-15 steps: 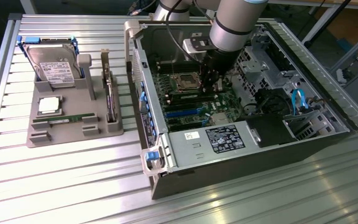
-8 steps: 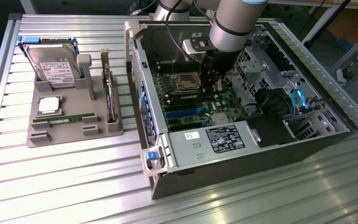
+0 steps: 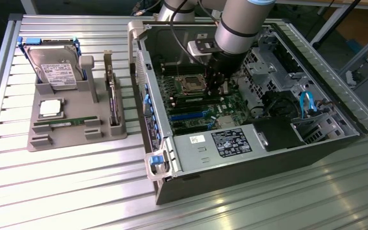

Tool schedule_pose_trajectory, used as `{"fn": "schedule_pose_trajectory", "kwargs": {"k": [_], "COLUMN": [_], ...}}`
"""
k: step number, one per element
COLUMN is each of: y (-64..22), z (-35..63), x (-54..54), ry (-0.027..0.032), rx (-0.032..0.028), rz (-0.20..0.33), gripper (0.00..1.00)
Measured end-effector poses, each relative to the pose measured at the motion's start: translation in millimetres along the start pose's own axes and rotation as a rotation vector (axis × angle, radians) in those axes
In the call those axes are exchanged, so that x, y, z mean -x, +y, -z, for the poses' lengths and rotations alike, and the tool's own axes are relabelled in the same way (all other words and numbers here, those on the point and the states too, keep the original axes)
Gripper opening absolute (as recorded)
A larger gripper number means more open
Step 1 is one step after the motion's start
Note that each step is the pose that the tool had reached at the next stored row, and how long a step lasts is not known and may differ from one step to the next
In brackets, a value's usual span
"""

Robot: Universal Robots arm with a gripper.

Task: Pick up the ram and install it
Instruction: 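Insert the ram into the slot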

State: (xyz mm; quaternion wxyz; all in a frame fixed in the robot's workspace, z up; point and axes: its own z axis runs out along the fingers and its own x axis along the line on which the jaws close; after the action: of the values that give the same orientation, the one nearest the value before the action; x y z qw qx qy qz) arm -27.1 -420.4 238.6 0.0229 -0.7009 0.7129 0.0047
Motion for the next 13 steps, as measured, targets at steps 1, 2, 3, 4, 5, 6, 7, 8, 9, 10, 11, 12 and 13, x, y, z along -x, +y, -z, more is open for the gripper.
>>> {"fn": "schedule_pose_trajectory", "kwargs": {"k": [1, 2, 3, 4, 5, 6, 7, 8, 9, 10, 11, 12, 13], "y": [0.0, 0.0, 0.0, 0.0, 0.0, 0.0, 0.0, 0.0, 0.0, 0.0, 0.0, 0.0, 0.1], "z": [0.0, -0.1, -0.1, -0.1, -0.1, -0.2, -0.1, -0.1, -0.1, -0.1, -0.1, -0.2, -0.6], "x": [0.0, 0.0, 0.0, 0.0, 0.1, 0.5, 0.7, 0.8, 0.9, 0.9, 0.9, 0.9, 0.9], "ry": [0.0000, -0.0001, -0.0001, -0.0001, -0.0002, -0.0002, -0.0002, -0.0002, -0.0002, -0.0001, -0.0001, -0.0002, -0.0001], "rx": [0.0000, 0.0000, 0.0000, -0.0001, -0.0001, -0.0001, -0.0001, 0.0000, 0.0000, 0.0001, 0.0001, 0.0000, 0.0001], "rz": [0.000, 0.000, 0.000, 0.000, 0.000, 0.000, 0.001, 0.001, 0.002, 0.002, 0.002, 0.002, 0.002], "gripper": [0.12, 0.12, 0.12, 0.12, 0.12, 0.12, 0.12, 0.12, 0.12, 0.12, 0.12, 0.12, 0.12]}}
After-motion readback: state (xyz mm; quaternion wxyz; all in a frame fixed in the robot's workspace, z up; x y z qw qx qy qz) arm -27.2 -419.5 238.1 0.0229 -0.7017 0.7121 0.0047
